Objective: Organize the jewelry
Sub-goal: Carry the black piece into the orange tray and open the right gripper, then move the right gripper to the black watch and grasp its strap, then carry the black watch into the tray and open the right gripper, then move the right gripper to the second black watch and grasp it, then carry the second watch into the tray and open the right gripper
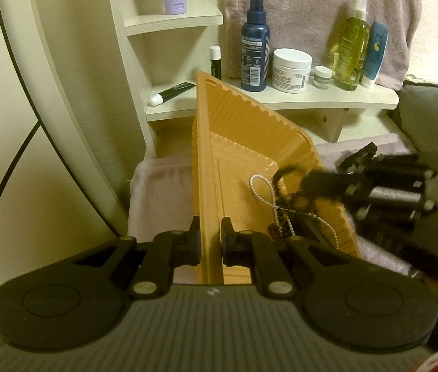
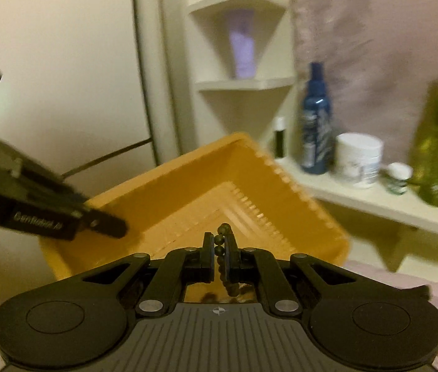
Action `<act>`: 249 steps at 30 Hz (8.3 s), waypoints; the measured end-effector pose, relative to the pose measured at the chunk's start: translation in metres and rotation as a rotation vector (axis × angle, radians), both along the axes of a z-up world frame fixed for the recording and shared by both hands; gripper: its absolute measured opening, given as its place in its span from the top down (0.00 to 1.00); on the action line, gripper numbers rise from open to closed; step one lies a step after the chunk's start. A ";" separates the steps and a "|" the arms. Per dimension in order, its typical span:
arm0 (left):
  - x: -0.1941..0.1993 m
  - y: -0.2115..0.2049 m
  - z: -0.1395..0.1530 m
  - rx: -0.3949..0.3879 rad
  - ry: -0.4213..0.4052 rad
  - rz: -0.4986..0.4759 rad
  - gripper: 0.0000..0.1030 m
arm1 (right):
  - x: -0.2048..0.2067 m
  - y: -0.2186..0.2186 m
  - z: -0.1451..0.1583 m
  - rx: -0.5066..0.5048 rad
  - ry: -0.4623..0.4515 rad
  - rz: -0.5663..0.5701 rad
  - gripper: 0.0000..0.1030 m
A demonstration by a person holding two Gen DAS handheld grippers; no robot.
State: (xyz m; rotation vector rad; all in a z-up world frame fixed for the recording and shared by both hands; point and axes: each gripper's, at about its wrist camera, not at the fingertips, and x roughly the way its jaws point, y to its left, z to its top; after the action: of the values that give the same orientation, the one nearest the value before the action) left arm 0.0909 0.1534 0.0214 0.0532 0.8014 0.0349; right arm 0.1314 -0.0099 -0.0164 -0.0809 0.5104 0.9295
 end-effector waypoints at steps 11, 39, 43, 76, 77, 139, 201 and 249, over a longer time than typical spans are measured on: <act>0.000 0.001 0.000 -0.002 0.000 0.000 0.90 | 0.005 -0.009 -0.019 0.039 0.105 0.003 0.62; 0.001 0.000 0.002 0.004 -0.001 -0.002 0.90 | 0.031 -0.169 -0.054 -0.201 0.018 -0.486 0.62; 0.001 0.000 0.002 0.004 -0.001 -0.001 0.90 | 0.042 -0.170 -0.056 -0.231 0.002 -0.481 0.62; 0.001 0.003 -0.002 -0.004 0.006 0.010 0.90 | 0.058 -0.125 -0.091 -0.583 -0.376 -0.337 0.97; 0.001 0.003 -0.002 -0.003 0.006 0.010 0.90 | 0.057 -0.126 -0.089 -0.580 -0.380 -0.343 0.97; -0.001 0.001 0.001 -0.010 -0.005 -0.003 0.90 | 0.021 -0.001 -0.011 -0.079 -0.049 -0.124 0.97; -0.001 0.005 -0.002 -0.013 -0.001 0.001 0.90 | 0.080 -0.127 -0.058 -0.232 0.000 -0.481 0.47; -0.001 0.007 -0.003 -0.016 0.002 0.004 0.90 | 0.061 -0.122 -0.027 -0.226 -0.158 -0.451 0.95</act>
State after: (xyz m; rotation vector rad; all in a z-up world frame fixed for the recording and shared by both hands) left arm 0.0899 0.1600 0.0187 0.0359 0.8037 0.0325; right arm 0.1926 -0.1314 -0.0433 -0.2319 0.4600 0.4188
